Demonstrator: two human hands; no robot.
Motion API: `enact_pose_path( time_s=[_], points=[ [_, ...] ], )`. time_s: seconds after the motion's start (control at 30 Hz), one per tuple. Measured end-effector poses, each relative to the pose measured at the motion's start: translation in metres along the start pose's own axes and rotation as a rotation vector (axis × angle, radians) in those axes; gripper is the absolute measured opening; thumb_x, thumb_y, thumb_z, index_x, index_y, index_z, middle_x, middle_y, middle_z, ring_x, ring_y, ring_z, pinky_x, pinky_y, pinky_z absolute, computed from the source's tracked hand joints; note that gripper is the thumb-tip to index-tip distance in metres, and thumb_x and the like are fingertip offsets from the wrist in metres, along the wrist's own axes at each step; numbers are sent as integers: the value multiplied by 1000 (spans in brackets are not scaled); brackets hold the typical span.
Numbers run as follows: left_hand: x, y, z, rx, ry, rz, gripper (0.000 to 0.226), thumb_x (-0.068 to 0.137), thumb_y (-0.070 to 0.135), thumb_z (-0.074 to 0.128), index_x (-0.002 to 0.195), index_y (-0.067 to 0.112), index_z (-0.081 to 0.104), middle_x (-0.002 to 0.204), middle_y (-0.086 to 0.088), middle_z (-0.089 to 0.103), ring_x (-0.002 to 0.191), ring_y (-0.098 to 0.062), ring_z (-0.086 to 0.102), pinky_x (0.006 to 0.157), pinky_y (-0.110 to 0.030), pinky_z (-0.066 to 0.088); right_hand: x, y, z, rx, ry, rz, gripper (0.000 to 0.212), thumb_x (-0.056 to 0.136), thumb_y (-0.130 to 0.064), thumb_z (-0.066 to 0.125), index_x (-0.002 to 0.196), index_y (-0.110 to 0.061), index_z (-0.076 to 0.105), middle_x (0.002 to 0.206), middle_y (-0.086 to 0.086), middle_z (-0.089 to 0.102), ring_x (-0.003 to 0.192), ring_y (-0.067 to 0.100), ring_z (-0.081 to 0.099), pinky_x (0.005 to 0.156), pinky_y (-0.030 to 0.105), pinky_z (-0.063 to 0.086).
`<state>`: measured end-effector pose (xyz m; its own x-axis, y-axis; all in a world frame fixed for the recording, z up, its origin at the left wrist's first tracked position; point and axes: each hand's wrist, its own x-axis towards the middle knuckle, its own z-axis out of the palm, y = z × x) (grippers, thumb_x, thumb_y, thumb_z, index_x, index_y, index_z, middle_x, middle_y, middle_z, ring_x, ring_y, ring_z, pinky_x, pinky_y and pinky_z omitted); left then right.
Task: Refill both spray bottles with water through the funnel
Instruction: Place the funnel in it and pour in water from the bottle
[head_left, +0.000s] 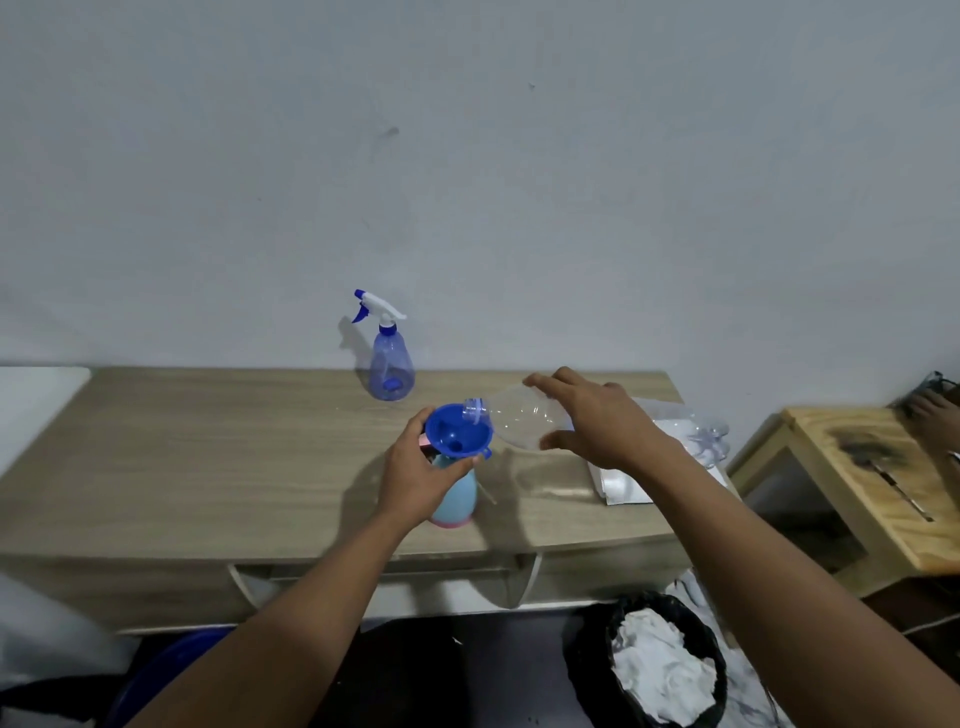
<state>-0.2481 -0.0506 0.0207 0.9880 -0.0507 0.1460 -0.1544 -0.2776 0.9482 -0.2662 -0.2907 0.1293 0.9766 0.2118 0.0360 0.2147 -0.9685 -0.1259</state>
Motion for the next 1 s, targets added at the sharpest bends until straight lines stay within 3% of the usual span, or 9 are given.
enact_pose_path(
  time_s=[0.47, 0.77, 1.0],
  points=[
    [-4, 8, -2, 25, 1, -13, 72, 63, 28, 91, 122, 39, 51, 105, 30, 59, 89, -7, 67, 81, -39, 58, 5, 0, -3, -313, -10, 12, 79, 82, -40, 77, 147, -38, 32, 132, -7, 49, 109, 27, 62, 102, 47, 36],
    [-3, 7, -2, 10, -9, -20, 71, 62, 31, 91, 120, 43, 50, 107, 27, 61, 89, -5, 66, 80, -38, 58, 7, 1, -3, -336, -16, 2, 78, 82, -37, 78, 147, -37, 34, 131, -6, 50, 112, 27, 61, 109, 53, 30],
    [-4, 6, -2, 27, -5, -7, 70, 63, 30, 90, 119, 42, 51, 110, 24, 63, 96, 10, 60, 83, -30, 57, 9, 2, -5, -302, 6, 15, 79, 82, -40, 76, 148, -37, 33, 133, -8, 48, 110, 26, 62, 106, 50, 32]
  ],
)
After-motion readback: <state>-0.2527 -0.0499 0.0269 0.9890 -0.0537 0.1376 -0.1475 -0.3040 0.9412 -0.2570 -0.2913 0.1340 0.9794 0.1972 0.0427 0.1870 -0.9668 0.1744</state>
